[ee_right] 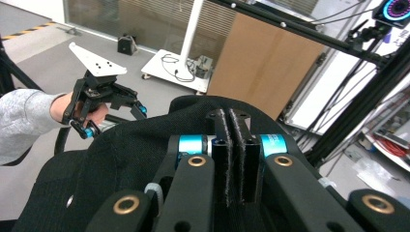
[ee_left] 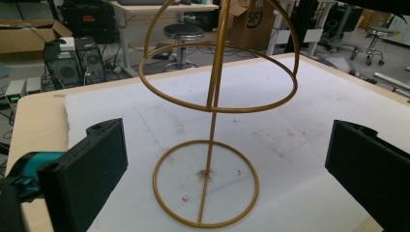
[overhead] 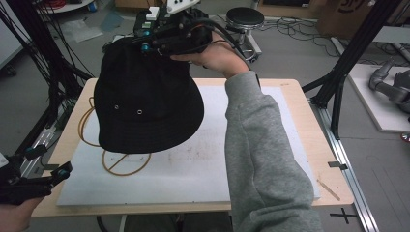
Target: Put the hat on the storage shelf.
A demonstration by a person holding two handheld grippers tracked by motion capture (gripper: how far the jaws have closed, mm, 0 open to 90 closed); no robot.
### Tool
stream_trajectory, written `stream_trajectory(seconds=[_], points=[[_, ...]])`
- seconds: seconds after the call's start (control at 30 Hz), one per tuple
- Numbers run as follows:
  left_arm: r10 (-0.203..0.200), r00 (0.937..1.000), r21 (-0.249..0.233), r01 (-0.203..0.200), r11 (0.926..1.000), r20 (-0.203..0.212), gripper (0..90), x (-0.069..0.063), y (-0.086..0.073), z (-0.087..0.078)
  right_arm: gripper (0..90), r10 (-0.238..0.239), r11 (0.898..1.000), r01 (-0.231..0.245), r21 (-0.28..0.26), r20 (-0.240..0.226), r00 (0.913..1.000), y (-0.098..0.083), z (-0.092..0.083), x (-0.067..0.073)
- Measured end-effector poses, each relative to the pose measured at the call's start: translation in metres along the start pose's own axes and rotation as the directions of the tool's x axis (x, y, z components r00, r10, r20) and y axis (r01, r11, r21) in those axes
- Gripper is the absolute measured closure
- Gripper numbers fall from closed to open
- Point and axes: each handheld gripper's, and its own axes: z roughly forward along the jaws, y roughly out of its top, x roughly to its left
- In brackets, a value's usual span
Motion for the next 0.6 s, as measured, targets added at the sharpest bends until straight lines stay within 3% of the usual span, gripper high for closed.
stream_trajectory(seconds=[0.43,0.6], points=[[-0.010,0.9994,0.003,0.010,0.9999,-0.034,1.7,-0.001,-0.007,-0.015,88.6,-0.008,1.000,0.006,-0.024,-0.076,0.9970,0.001,0.051,-0.006],[-0.009,0.9993,0.006,0.010,0.9999,-0.037,1.7,-0.002,-0.008,-0.018,88.6,-0.007,1.000,0.007,-0.009,-0.095,0.9955,-0.002,0.070,-0.007]])
